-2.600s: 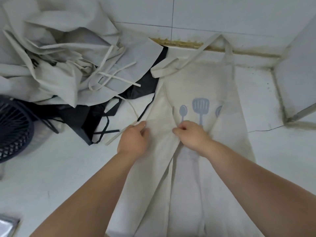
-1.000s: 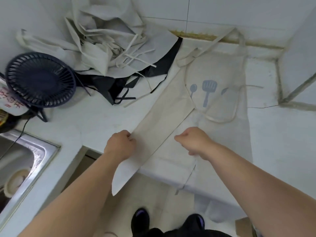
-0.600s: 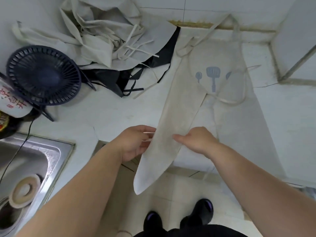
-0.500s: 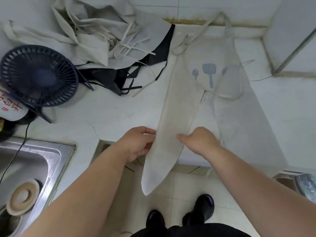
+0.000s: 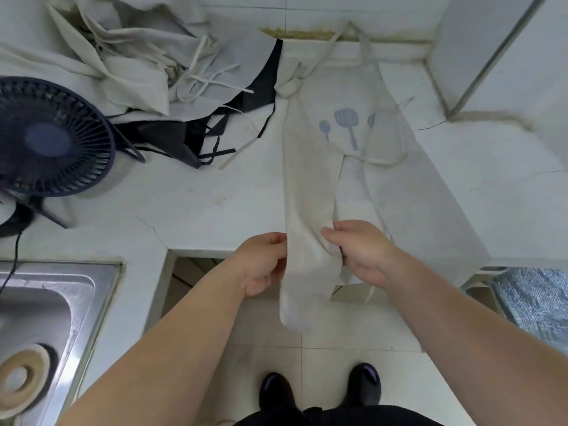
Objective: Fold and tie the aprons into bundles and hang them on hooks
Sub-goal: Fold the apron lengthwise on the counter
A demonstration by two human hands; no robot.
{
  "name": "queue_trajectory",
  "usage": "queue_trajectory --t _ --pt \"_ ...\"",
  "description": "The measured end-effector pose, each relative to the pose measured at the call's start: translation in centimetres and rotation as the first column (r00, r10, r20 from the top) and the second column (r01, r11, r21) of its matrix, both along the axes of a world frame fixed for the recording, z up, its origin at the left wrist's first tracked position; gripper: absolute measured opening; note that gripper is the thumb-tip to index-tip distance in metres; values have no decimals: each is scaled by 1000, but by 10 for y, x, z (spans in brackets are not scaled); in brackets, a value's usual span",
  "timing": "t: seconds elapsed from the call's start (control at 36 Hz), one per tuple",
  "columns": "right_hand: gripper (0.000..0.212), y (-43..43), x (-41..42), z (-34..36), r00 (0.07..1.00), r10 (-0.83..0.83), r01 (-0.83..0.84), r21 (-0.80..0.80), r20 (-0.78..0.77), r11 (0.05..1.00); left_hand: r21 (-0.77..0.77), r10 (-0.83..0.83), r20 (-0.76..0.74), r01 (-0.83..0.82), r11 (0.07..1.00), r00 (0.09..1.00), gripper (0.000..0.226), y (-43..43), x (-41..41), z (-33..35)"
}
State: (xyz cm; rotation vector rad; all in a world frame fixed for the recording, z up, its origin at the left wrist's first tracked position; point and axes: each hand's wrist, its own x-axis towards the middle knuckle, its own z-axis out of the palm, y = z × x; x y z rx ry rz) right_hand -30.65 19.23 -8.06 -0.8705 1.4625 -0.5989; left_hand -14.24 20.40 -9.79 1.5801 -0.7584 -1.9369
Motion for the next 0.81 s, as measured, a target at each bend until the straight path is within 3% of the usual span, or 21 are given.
queue_trajectory --t 0.22,0.33,0.39,0.53,0.58,0.64,0.72,0.81 --pt "21 4 4 2 998 70 -69 -79 6 994 -33 12 27 -11 999 1000 35 -1 -22 -2" --pt "4 5 2 4 991 133 -132 -130 -6 983 -73 34 79 -28 997 996 24 -1 -26 -2" --pt "9 4 -2 2 985 149 -163 -169 -90 972 -89 65 80 -58 994 995 21 0 -28 -1" --pt "13 -4 -19 -4 933 -52 -74 -330 -357 941 -107 157 95 -147 983 983 22 -3 -21 -4" --pt "13 -6 -30 -7 888 -113 -77 -386 -446 919 -151 192 187 -165 975 963 19 -5 -17 -7" --pt "14 -8 -40 -8 877 -217 13 -429 -429 903 -209 235 298 -177 962 925 17 -5 -13 -8" --pt "22 -8 -49 -7 924 -232 117 -352 -305 929 -250 240 366 -154 956 899 16 -3 -9 -8" --pt "51 -4 -48 -10 929 12 -60 -119 -370 991 -249 227 305 -153 956 925 14 -1 -13 -6"
